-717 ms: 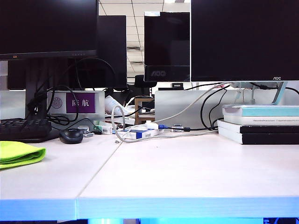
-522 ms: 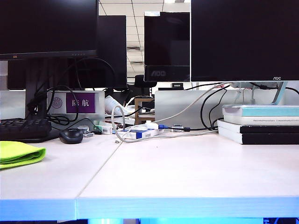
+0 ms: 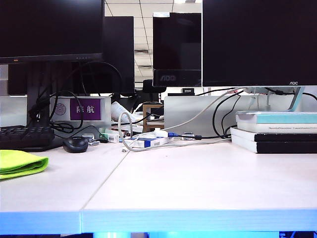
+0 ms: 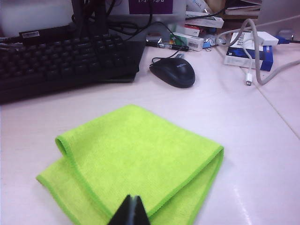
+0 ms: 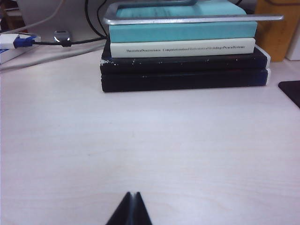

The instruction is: Wipe the table from left to right using the rag.

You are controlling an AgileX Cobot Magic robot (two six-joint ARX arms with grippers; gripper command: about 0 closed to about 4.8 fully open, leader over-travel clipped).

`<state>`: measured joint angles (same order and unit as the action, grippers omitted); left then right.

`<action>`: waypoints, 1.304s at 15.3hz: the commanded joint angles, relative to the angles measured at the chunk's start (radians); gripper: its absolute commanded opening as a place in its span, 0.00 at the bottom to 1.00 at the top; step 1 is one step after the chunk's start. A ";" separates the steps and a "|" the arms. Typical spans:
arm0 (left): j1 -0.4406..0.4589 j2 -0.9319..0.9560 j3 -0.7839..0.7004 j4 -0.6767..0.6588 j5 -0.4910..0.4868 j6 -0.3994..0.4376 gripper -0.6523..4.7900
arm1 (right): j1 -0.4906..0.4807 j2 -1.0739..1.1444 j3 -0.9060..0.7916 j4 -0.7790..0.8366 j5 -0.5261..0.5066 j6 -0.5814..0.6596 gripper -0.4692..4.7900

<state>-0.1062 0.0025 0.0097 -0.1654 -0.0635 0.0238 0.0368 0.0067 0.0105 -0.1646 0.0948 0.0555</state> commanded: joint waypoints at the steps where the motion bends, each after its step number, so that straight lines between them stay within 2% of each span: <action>1: 0.000 -0.002 0.006 -0.005 -0.008 -0.069 0.11 | 0.002 0.000 0.056 0.064 0.008 0.001 0.09; 4: 0.000 -0.001 0.050 -0.001 -0.029 -0.120 0.11 | 0.002 0.001 0.132 0.063 0.009 0.007 0.09; 8: 0.000 0.050 0.180 0.007 -0.168 -0.128 0.11 | 0.002 0.044 0.257 0.043 0.019 0.050 0.09; 13: 0.000 0.332 0.409 0.007 -0.183 -0.125 0.11 | 0.002 0.253 0.493 0.041 -0.001 0.050 0.09; 15: 0.000 0.507 0.566 -0.071 -0.182 -0.126 0.11 | 0.002 0.386 0.639 0.040 -0.088 0.049 0.09; 16: 0.000 0.629 0.703 -0.164 -0.137 -0.127 0.11 | 0.002 0.472 0.735 0.031 -0.168 0.049 0.09; 20: 0.000 0.818 1.010 -0.386 0.105 -0.129 0.11 | 0.003 0.667 0.985 -0.050 -0.412 0.050 0.09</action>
<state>-0.1062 0.7998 0.9768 -0.4828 -0.0212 -0.1047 0.0376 0.6479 0.9554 -0.1982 -0.2523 0.1009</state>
